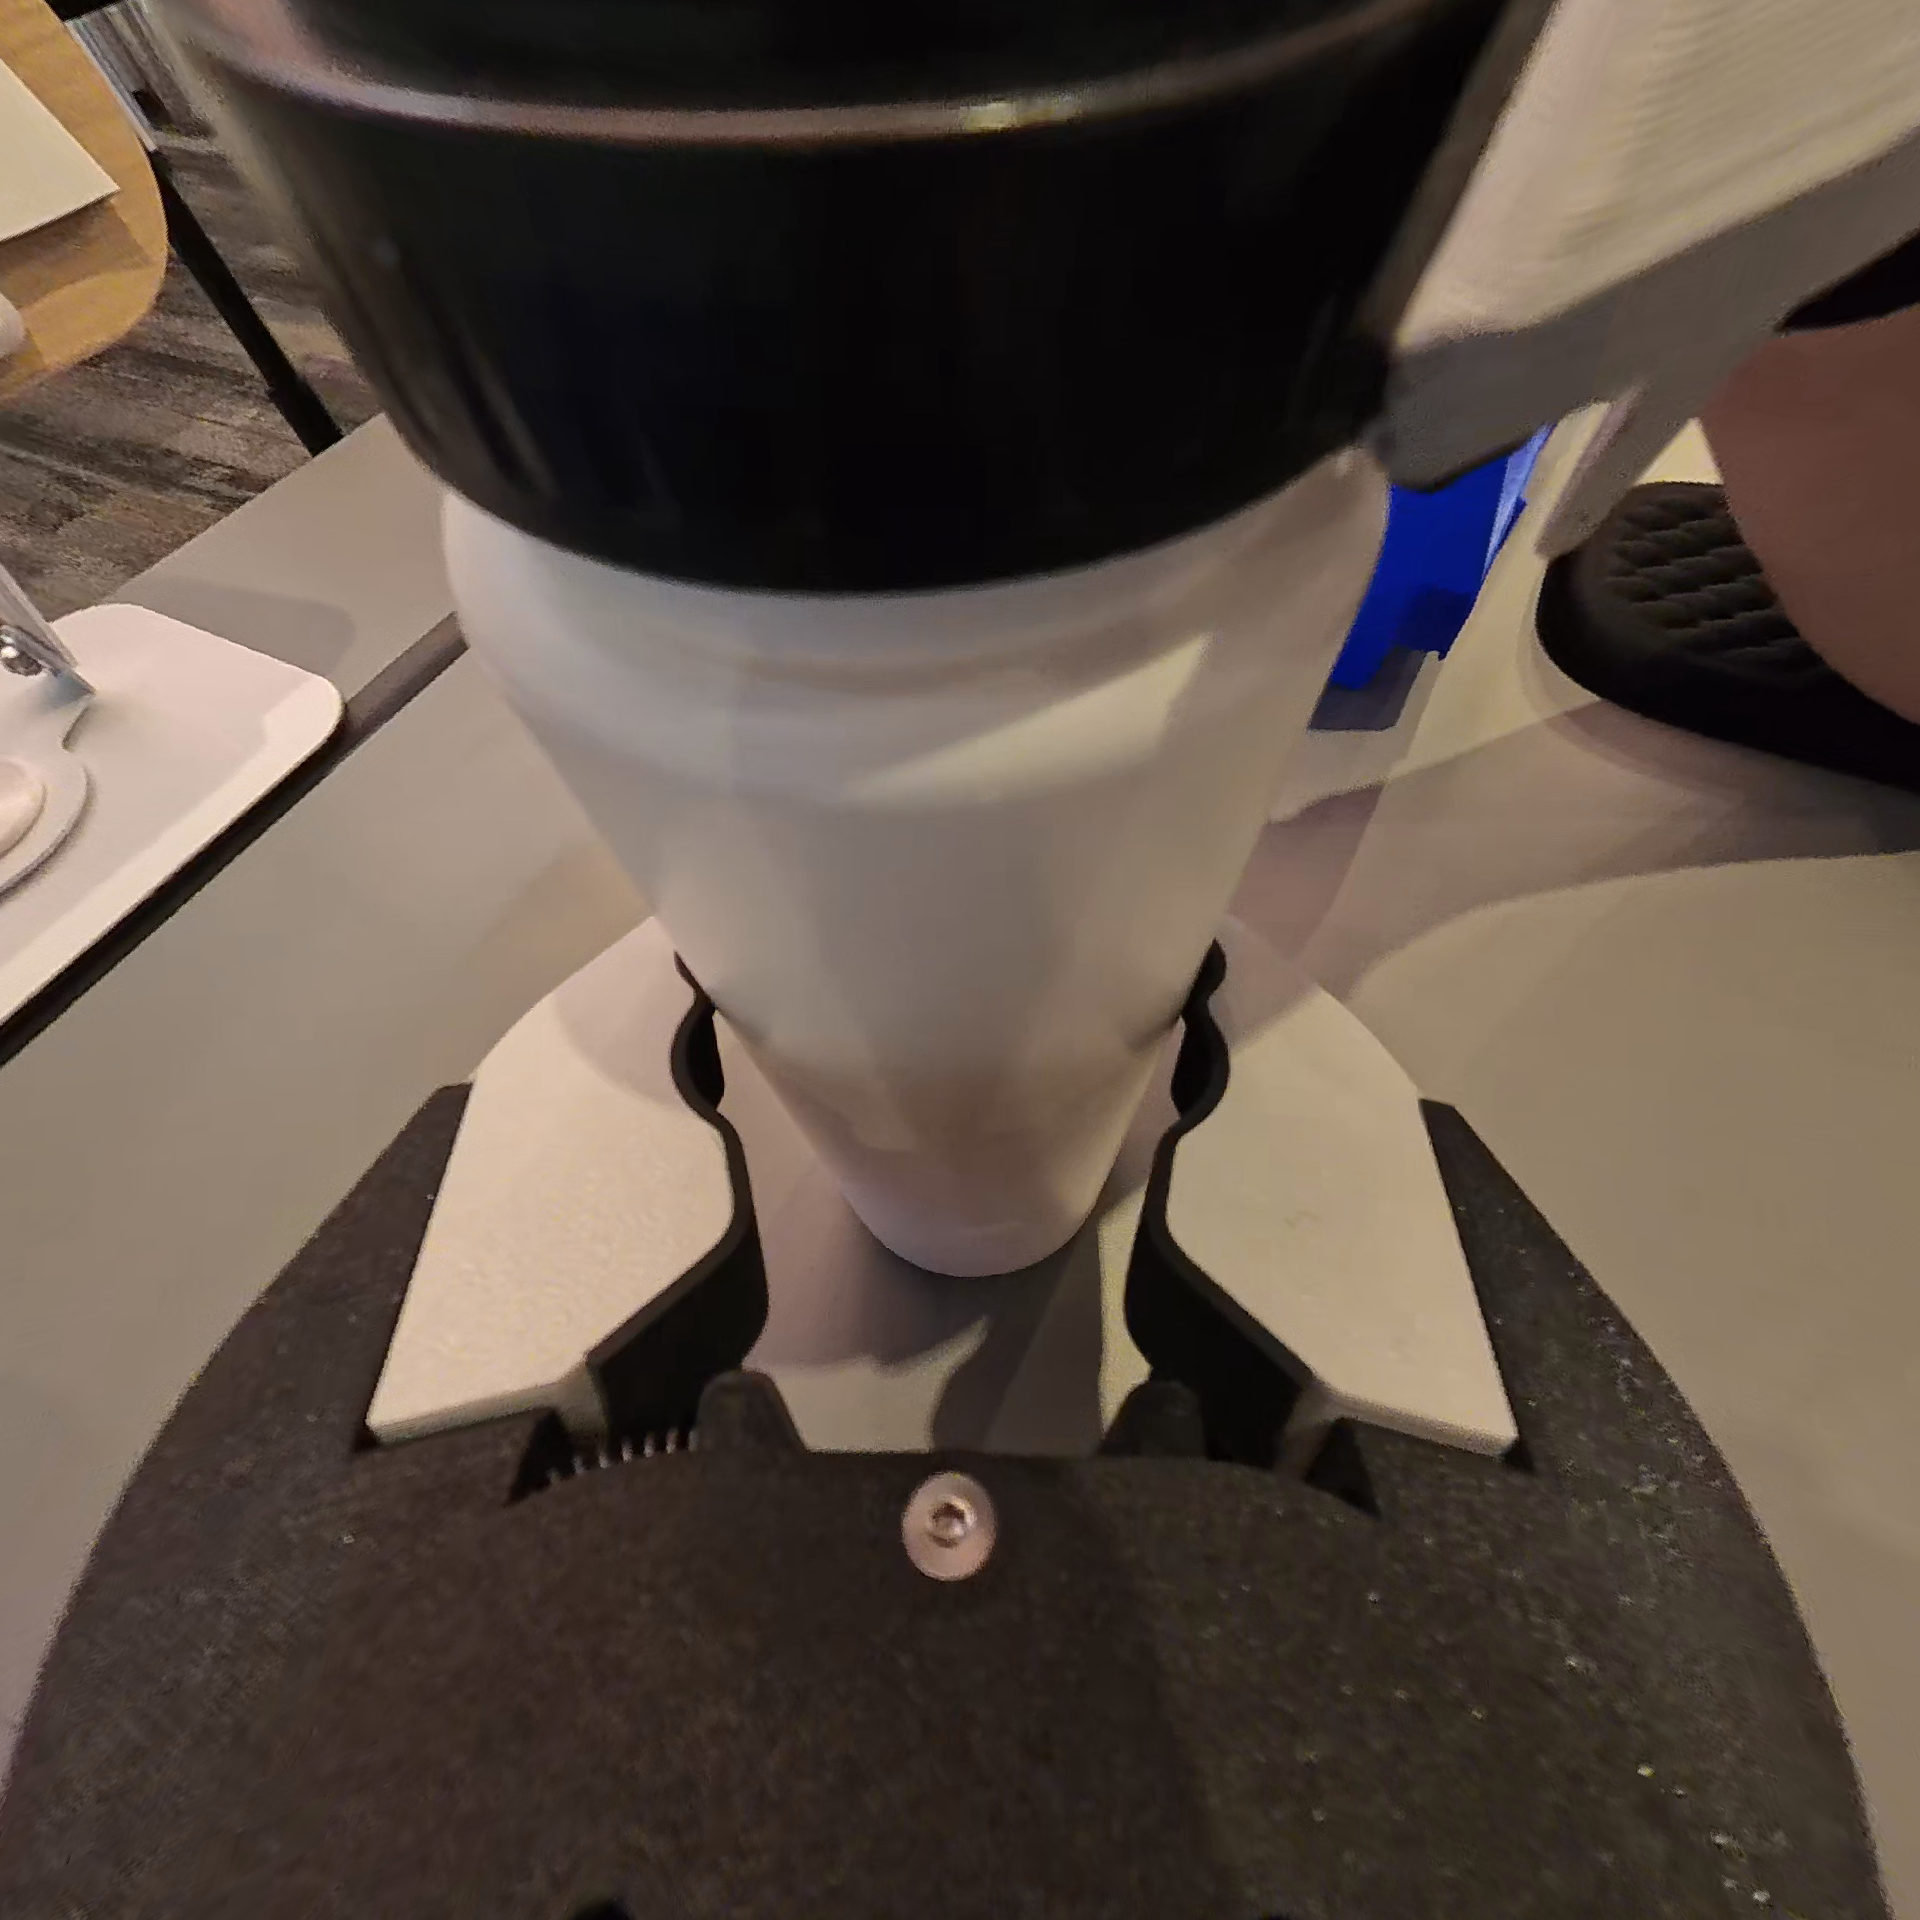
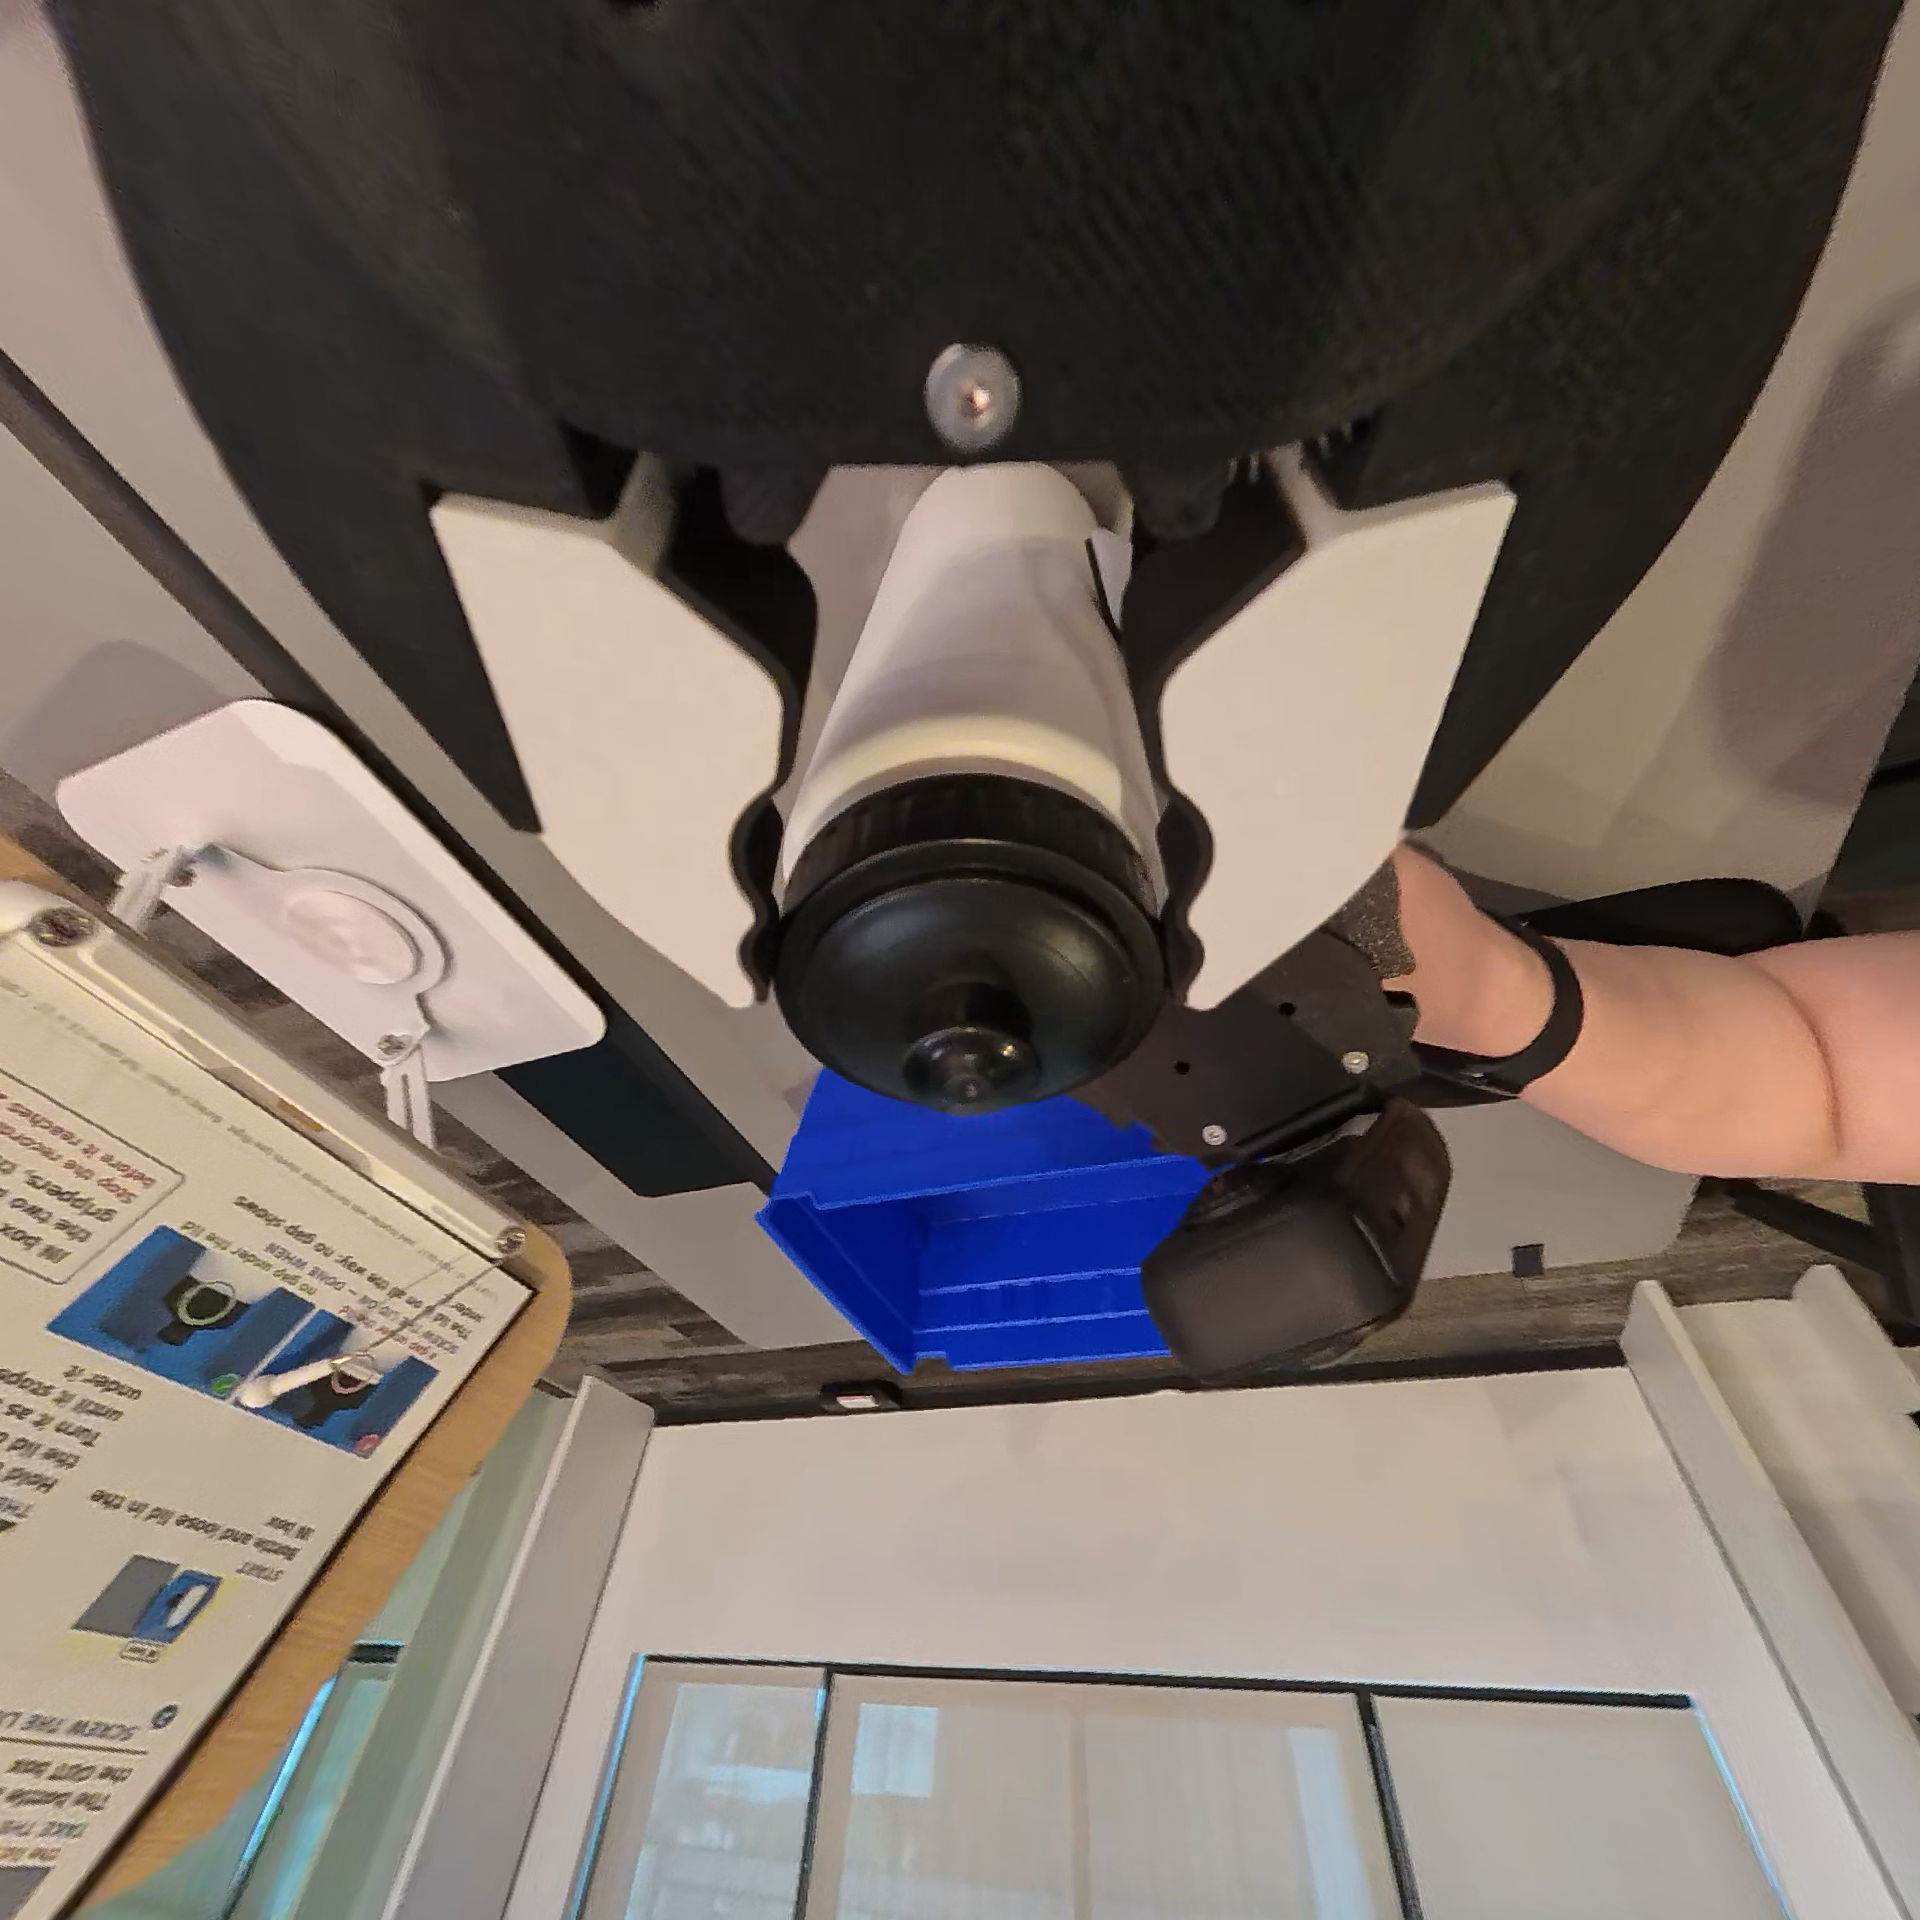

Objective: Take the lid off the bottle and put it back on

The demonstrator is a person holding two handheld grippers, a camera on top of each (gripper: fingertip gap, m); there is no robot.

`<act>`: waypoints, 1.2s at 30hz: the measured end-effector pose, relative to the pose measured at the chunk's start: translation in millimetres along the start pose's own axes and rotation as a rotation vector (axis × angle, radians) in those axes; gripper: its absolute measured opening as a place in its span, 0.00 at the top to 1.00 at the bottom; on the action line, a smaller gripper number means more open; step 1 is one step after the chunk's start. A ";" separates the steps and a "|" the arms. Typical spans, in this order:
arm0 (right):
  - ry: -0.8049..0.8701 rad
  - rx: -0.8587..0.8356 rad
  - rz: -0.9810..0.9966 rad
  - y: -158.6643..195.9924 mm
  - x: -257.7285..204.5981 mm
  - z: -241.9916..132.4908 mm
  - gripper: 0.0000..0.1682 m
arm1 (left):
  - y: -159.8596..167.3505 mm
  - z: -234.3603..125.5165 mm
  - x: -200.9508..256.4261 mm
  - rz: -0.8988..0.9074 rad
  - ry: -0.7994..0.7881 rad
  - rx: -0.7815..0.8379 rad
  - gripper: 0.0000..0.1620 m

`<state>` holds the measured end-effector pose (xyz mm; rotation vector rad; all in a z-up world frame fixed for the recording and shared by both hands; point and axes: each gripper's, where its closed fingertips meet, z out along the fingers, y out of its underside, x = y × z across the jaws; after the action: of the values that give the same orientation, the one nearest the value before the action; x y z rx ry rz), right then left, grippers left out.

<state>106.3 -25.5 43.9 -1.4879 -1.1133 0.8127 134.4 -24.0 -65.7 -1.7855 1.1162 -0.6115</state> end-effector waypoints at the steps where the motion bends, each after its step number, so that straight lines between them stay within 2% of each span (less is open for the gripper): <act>1: 0.030 0.005 -0.013 -1.2 1.3 0.5 0.57 | 0.0 0.0 -1.2 -0.010 -0.010 -0.002 0.47; 5: 0.076 -0.011 -0.036 -1.3 1.4 1.6 0.56 | -0.2 -0.1 -0.9 -0.015 -0.011 0.002 0.47; 9: -0.008 -0.009 -0.047 -0.7 -3.2 -1.2 0.56 | 0.2 -0.6 3.1 0.008 0.025 -0.010 0.47; 13: -0.258 0.030 -0.082 -2.0 -24.8 -13.8 0.56 | -1.0 -2.1 28.5 0.051 0.196 -0.005 0.47; 16: -0.499 0.063 -0.112 -0.2 -50.5 -33.5 0.56 | -0.8 -4.8 57.7 0.166 0.326 -0.004 0.47; 19: -0.579 0.077 -0.141 2.2 -58.1 -42.9 0.56 | 0.2 -6.0 67.1 0.227 0.350 -0.012 0.47; 24: -0.514 0.102 -0.092 1.2 -43.7 -36.3 0.56 | -0.7 -3.2 59.8 0.148 0.313 -0.019 0.47; 30: -0.322 0.140 -0.065 0.5 -20.1 -17.4 0.56 | 2.8 -2.0 24.6 0.068 0.125 -0.079 0.47; 36: -0.246 0.153 -0.031 -0.8 -12.9 -10.6 0.56 | 2.9 -1.7 16.3 0.009 0.058 -0.083 0.47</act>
<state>111.6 -41.3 46.1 -1.2638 -1.2226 1.0568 139.5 -39.6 -68.4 -1.8418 1.2042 -0.6234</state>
